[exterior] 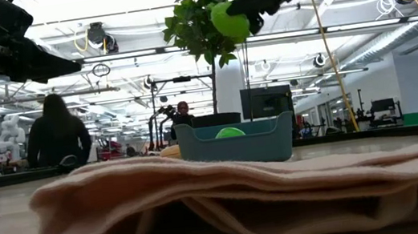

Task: Pick and placing Produce into tupperware
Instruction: Put the lime into the blue container

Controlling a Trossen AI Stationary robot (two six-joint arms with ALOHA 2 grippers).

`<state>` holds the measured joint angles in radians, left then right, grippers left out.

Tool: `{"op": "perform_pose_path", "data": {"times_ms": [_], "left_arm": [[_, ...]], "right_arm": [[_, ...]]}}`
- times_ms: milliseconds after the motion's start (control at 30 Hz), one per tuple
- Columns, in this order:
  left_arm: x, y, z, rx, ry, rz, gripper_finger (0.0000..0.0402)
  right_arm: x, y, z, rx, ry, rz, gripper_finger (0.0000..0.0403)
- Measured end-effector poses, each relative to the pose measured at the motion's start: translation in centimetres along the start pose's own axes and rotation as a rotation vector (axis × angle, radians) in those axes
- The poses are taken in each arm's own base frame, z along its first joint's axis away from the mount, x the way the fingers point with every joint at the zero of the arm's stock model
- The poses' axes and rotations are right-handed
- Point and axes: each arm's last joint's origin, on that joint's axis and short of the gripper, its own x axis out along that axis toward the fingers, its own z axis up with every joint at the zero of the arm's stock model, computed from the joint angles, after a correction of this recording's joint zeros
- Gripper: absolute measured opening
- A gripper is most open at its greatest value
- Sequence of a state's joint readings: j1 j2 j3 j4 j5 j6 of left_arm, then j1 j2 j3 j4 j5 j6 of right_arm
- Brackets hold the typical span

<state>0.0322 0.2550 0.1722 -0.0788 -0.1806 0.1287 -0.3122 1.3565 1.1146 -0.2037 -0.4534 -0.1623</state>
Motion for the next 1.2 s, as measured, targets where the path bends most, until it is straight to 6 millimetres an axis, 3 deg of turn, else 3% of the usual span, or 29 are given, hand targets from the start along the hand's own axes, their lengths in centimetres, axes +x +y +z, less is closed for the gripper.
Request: {"op": "perform_pose_path", "data": {"times_ms": [267,533,767,1000,1200], "left_arm": [[0.0,0.0,0.0,0.0,0.002,0.0,0.0015],[0.0,0.0,0.0,-0.001,0.002,0.0,0.0015],[0.0,0.0,0.0,-0.002,0.002,0.0,0.0015],[0.0,0.0,-0.1,-0.001,0.006,0.0,0.0015],[0.0,0.0,-0.1,0.002,0.007,-0.001,0.0015]], "right_arm": [[0.2,0.3,0.8,-0.004,-0.001,0.031,0.0212],[2.2,1.9,0.2,0.013,0.052,0.101,0.0212],[4.9,2.5,-1.7,-0.01,0.176,0.151,0.0212],[6.4,2.1,-3.8,-0.069,0.322,0.119,0.0212],[8.0,1.8,-5.1,-0.013,0.378,0.117,0.0212]]}}
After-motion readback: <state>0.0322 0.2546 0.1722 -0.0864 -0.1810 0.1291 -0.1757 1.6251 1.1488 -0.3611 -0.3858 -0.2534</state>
